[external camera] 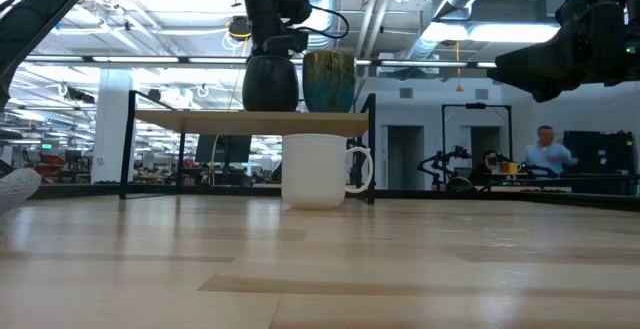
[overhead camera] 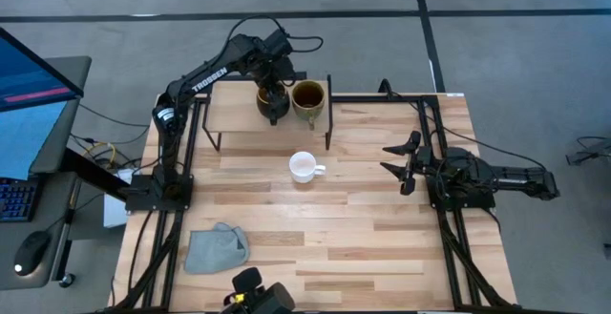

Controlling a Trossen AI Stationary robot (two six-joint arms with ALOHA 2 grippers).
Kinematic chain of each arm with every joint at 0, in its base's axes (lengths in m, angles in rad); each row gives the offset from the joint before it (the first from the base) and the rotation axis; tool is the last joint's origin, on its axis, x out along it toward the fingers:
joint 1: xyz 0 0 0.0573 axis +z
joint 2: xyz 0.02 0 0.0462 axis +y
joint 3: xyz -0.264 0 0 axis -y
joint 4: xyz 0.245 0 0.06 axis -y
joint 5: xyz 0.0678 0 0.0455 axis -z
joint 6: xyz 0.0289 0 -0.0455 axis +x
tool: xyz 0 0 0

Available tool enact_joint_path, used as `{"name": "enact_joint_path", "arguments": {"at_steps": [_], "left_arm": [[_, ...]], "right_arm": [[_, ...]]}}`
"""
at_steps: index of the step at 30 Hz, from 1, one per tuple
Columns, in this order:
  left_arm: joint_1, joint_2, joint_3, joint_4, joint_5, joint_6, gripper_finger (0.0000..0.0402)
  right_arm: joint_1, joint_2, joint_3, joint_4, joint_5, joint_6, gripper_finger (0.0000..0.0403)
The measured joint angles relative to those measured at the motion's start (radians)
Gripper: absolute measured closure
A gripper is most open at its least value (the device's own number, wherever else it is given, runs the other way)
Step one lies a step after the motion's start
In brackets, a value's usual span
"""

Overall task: Stack small to large cups/mugs on shelf
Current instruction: Put the black yellow mug on the shelf, then put the white mug on the shelf

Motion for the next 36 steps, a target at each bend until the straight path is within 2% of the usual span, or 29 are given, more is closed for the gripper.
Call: {"name": "enact_joint_path", "arguments": {"at_steps": [26, 36], "left_arm": [[0.000, 0.000, 0.001, -0.038, -0.026, 0.021, 0.0194], [0.001, 0.000, 0.162, -0.081, -0.010, 0.018, 0.0194]], "right_arm": [[0.000, 0.000, 0.000, 0.000, 0.000, 0.000, 0.0158], [0.000, 0.000, 0.000, 0.000, 0.000, 0.011, 0.0158]]}}
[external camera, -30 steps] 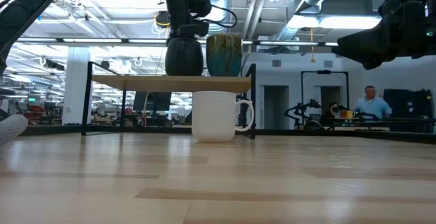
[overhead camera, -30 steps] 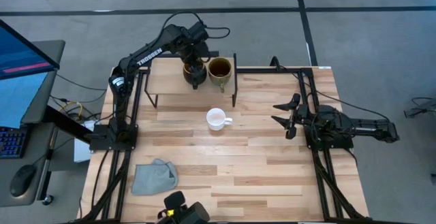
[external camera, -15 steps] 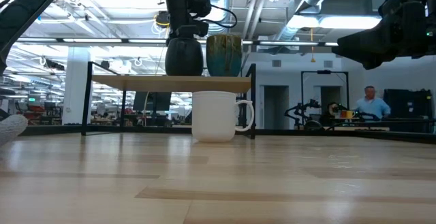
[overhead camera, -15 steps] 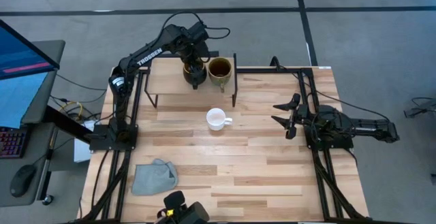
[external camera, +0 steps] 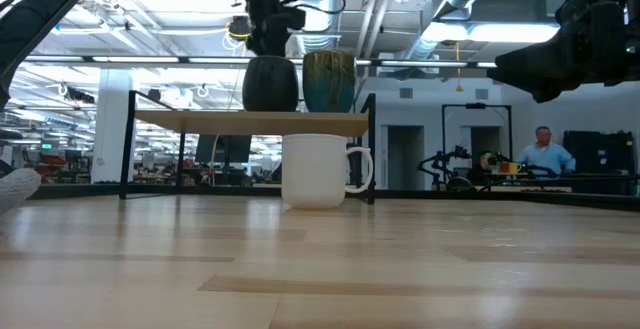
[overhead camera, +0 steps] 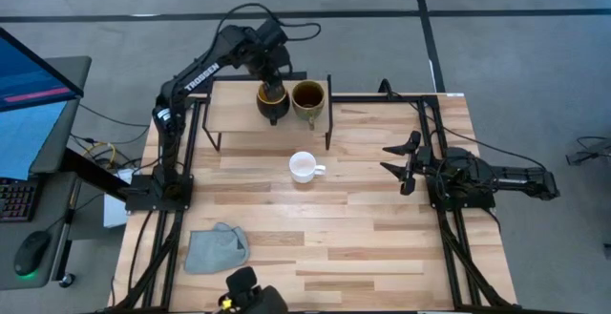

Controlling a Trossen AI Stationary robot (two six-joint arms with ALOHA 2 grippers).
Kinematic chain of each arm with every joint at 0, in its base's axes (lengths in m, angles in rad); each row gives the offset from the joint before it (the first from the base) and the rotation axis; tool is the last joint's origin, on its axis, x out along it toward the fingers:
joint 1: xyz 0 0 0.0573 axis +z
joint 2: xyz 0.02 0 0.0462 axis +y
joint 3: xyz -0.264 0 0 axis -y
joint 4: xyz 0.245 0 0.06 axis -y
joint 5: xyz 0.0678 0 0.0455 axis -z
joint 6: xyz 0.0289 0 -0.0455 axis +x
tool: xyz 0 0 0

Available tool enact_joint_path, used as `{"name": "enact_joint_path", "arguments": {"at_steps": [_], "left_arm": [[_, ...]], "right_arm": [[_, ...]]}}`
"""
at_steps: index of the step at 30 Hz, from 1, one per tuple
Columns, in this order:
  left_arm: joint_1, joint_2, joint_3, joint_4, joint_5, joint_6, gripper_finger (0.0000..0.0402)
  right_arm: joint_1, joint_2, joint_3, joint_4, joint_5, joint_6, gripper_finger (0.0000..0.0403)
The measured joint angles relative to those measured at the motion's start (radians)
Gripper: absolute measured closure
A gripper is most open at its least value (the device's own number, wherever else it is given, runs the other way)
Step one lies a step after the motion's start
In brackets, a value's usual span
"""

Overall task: Stack small to large cups/mugs on shelf
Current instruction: Put the white mug on the shelf

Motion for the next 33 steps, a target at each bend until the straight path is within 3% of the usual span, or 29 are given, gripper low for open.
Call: {"name": "enact_joint_path", "arguments": {"at_steps": [16, 25, 33], "left_arm": [[0.000, -0.028, 0.070, -0.070, -0.038, -0.040, 0.0194], [-0.001, -0.192, 0.071, 0.073, -0.026, -0.065, 0.0194], [-0.043, -0.289, 0.046, 0.064, 0.028, -0.090, 0.0194]], "right_arm": [[0.000, 0.000, 0.000, 0.000, 0.000, 0.008, 0.0158], [0.000, 0.000, 0.000, 0.000, 0.000, 0.008, 0.0158], [0.000, 0.000, 0.000, 0.000, 0.000, 0.008, 0.0158]]}}
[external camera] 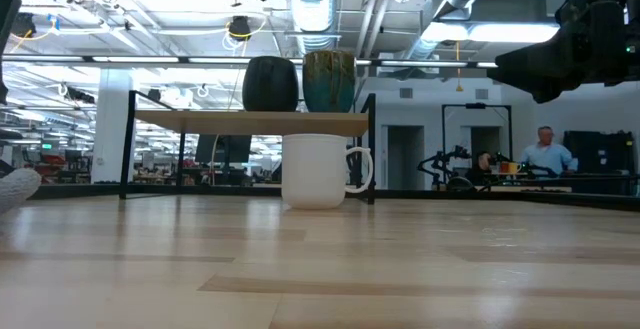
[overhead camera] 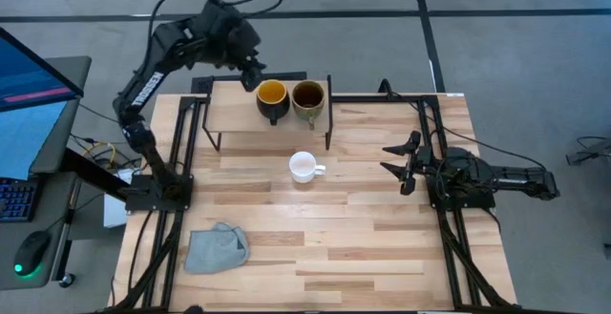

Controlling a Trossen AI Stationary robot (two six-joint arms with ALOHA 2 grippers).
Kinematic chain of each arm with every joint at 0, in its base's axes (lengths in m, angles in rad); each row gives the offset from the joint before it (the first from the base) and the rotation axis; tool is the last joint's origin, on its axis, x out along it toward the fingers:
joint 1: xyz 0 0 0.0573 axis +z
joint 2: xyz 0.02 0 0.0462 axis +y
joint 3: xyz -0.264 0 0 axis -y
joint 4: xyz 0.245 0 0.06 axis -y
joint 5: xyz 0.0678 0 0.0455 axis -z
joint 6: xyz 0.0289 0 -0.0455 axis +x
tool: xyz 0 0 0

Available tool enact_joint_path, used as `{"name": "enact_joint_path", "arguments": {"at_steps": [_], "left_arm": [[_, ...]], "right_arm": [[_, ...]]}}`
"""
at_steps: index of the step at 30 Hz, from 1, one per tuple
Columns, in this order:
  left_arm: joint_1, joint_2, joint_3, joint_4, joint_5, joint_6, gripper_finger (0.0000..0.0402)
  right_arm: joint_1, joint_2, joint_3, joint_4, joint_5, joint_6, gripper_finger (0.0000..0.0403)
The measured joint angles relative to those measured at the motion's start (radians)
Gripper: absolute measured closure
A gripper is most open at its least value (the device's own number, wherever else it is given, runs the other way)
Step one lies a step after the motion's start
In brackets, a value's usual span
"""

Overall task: Stack small to large cups/mugs on shelf
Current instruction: Put the white mug on the shelf

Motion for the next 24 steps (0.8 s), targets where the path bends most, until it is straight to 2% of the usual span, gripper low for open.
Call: {"name": "enact_joint_path", "arguments": {"at_steps": [5, 10, 24], "left_arm": [[-0.062, -0.065, -0.073, 0.013, -0.017, -0.004, 0.0194], [-0.125, -0.184, -0.251, 0.136, -0.107, -0.040, 0.0194], [-0.285, -0.713, -1.120, 0.741, -0.115, -0.118, 0.0194]], "right_arm": [[0.000, 0.000, 0.000, 0.000, 0.000, 0.000, 0.0158], [0.000, 0.000, 0.000, 0.000, 0.000, 0.000, 0.0158], [0.000, 0.000, 0.000, -0.001, 0.000, 0.000, 0.0158]]}}
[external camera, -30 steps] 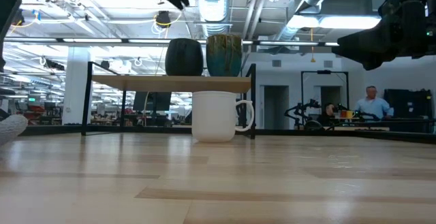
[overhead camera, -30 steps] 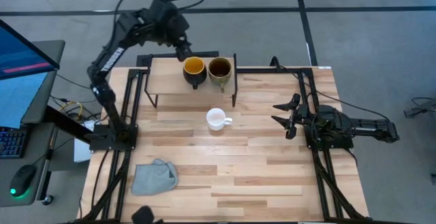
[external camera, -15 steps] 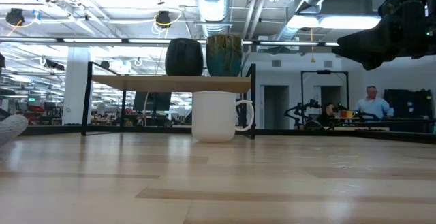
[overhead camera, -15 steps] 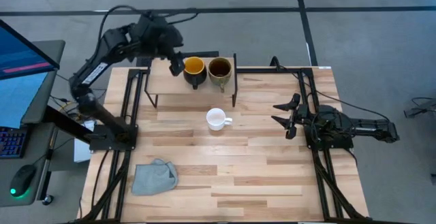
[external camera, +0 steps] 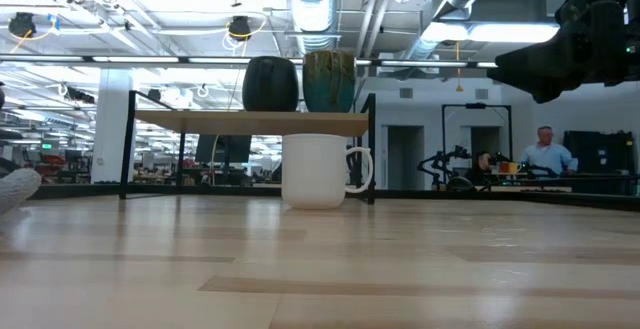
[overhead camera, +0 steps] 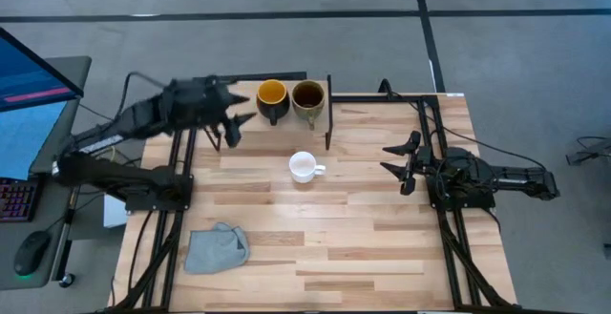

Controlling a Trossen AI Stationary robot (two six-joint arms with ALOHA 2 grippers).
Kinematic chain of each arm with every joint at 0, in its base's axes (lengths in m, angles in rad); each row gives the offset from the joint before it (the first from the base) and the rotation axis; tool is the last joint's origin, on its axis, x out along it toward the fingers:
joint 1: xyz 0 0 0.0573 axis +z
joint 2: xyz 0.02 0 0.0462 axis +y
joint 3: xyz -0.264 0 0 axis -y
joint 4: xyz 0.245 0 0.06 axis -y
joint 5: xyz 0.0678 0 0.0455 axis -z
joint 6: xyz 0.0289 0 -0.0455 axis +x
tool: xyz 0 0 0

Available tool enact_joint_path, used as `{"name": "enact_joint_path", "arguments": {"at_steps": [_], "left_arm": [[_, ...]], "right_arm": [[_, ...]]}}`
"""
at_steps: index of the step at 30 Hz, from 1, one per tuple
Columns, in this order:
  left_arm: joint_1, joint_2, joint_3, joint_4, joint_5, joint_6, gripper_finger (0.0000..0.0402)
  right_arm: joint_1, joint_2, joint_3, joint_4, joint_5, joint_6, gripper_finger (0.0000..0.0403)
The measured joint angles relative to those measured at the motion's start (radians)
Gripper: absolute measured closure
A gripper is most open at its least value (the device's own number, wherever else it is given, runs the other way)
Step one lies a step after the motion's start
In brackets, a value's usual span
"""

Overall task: Stack small to large cups/mugs on shelf
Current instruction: Put the white mug on the shelf

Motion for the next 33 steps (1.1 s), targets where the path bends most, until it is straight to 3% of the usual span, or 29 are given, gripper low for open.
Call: {"name": "enact_joint_path", "arguments": {"at_steps": [7, 16, 21, 33], "left_arm": [[-0.116, -0.127, -0.359, 0.408, 0.069, -0.002, 0.0194], [-0.264, -0.052, -0.629, 0.855, 0.107, 0.045, 0.0194], [-0.323, 0.041, -0.691, 0.967, 0.107, 0.028, 0.0194], [-0.354, 0.296, -0.694, 1.096, 0.107, -0.073, 0.0194]], "right_arm": [[0.000, 0.000, 0.000, 0.000, 0.000, 0.000, 0.0158], [0.000, 0.000, 0.000, 0.000, 0.000, 0.000, 0.0158], [0.000, 0.000, 0.000, 0.000, 0.000, 0.000, 0.0158], [0.000, 0.000, 0.000, 0.000, 0.000, 0.000, 0.0158]]}}
